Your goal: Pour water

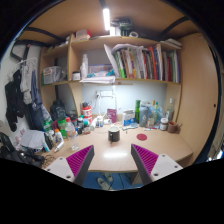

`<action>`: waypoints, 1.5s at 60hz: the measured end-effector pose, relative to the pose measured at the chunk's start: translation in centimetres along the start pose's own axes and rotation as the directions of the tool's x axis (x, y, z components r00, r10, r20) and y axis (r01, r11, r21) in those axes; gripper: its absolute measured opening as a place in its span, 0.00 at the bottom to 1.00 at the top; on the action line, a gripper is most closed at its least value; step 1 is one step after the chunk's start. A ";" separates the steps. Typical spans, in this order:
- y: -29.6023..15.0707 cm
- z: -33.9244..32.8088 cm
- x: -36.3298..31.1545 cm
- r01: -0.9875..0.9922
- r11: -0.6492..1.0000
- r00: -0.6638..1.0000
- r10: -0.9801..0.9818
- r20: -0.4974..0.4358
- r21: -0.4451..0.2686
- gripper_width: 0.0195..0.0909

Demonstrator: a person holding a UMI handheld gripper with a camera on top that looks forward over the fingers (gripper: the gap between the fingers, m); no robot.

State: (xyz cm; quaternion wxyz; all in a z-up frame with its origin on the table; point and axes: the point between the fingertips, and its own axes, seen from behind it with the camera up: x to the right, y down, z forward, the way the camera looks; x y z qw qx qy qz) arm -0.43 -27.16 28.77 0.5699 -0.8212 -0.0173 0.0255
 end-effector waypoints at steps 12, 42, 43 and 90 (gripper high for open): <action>1.9 4.8 -5.0 0.044 0.999 0.996 -0.045 0.078 0.013 0.88; 7.9 29.1 -25.3 0.114 0.993 0.934 -0.122 0.337 0.042 0.88; 8.1 29.9 -25.8 0.120 0.992 0.932 -0.128 0.338 0.043 0.88; 1.7 41.7 -28.2 -0.076 0.997 0.920 0.063 0.386 0.019 0.25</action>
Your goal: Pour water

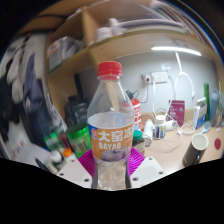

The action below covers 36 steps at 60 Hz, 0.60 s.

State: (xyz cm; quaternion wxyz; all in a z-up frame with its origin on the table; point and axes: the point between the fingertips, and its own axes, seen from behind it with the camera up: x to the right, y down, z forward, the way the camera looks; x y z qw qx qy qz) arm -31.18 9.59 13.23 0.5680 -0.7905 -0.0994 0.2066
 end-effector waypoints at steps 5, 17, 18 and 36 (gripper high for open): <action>-4.0 -0.9 1.7 -0.288 0.958 0.957 0.288 0.042 -0.005 0.25; -7.0 -1.5 8.0 -0.864 0.495 0.491 0.869 0.064 -0.092 0.25; -6.7 -1.3 8.6 -0.885 0.455 0.450 0.890 0.071 -0.102 0.25; -8.1 -1.3 10.0 -0.907 -0.275 -0.323 0.940 0.109 -0.318 0.25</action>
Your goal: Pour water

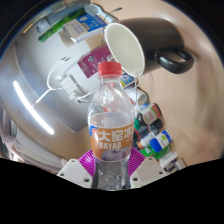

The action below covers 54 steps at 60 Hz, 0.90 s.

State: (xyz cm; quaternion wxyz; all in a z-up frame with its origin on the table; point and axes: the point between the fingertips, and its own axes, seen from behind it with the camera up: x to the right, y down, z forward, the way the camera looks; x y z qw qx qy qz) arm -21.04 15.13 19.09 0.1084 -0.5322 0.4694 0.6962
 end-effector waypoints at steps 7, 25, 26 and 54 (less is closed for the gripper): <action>-1.3 -0.4 -2.4 -0.161 0.987 0.983 0.158 0.096 0.019 0.25; -2.0 -1.0 -3.6 -0.248 0.968 0.959 0.241 0.150 0.029 0.25; -2.0 -1.0 -3.6 -0.244 0.969 0.960 0.238 0.147 0.028 0.25; -12.2 -12.0 -17.3 0.965 0.234 0.258 -0.928 -0.268 0.119 0.25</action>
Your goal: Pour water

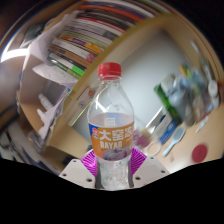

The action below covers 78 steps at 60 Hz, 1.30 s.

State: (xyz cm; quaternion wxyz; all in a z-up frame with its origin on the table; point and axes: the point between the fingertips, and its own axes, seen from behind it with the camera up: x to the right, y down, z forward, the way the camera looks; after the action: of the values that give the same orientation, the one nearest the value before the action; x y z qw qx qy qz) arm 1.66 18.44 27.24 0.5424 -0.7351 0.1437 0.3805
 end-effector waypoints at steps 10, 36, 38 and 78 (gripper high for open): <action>-6.9 -3.2 15.8 0.510 0.860 0.797 -0.457 -0.394 0.034 0.25; -1.4 -1.5 29.8 0.649 0.758 0.644 -0.594 -0.482 -0.067 0.29; -1.3 -1.7 29.8 0.660 0.749 0.636 -0.601 -0.484 -0.062 0.31; 2.5 -11.5 26.4 0.382 0.904 0.761 -0.425 -0.489 -0.191 0.89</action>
State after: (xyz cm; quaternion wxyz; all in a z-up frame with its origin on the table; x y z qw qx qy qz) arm 22.36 12.43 8.06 0.5224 -0.8446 0.1079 0.0470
